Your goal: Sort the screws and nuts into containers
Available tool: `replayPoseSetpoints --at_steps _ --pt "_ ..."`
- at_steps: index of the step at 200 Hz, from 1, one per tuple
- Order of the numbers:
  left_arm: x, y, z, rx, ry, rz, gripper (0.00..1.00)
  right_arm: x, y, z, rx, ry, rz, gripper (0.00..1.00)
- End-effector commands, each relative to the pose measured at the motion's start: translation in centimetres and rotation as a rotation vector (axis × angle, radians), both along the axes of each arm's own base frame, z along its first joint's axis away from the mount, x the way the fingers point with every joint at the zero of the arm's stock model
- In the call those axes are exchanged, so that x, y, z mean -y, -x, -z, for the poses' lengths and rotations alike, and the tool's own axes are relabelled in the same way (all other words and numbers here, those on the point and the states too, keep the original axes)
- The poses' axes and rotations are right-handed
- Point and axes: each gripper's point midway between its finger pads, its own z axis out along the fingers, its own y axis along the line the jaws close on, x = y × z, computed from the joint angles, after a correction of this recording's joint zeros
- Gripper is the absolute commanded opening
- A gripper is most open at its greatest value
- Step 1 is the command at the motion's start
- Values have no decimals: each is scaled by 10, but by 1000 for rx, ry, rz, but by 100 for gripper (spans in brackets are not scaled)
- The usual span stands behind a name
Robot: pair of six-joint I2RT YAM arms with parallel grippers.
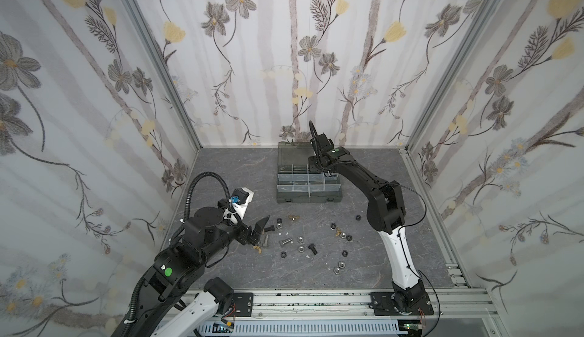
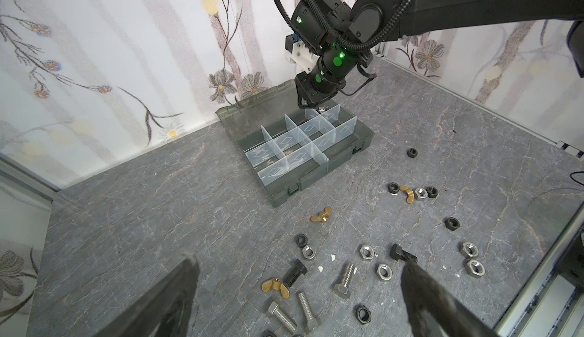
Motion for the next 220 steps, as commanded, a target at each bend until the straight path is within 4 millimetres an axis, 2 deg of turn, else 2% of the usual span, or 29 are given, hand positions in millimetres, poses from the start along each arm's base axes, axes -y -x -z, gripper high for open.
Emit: replayPoseSetpoints --at_steps 1,26,51,86,101,124,140,160,220 --pt "3 0 -16 48 37 14 100 3 19 -14 5 35 -25 33" --pt "1 2 -20 62 51 10 100 2 59 -22 -17 60 -58 35" --pt "-1 4 -23 78 56 9 100 1 120 -17 -78 66 -93 39" --pt "-3 6 -23 79 63 6 100 -8 224 18 -213 44 -202 44" --pt "-3 7 -24 79 66 9 100 -21 273 34 -268 26 -271 47" --pt "-3 7 -24 79 64 9 100 -28 316 50 -322 2 -298 48" --pt "-3 8 -23 79 66 12 100 -34 335 59 -342 -8 -310 49" --pt "-1 9 -24 77 74 21 100 -37 348 72 -366 13 -312 50" --pt "-2 10 -25 76 84 22 100 -25 355 103 -403 109 -294 48"
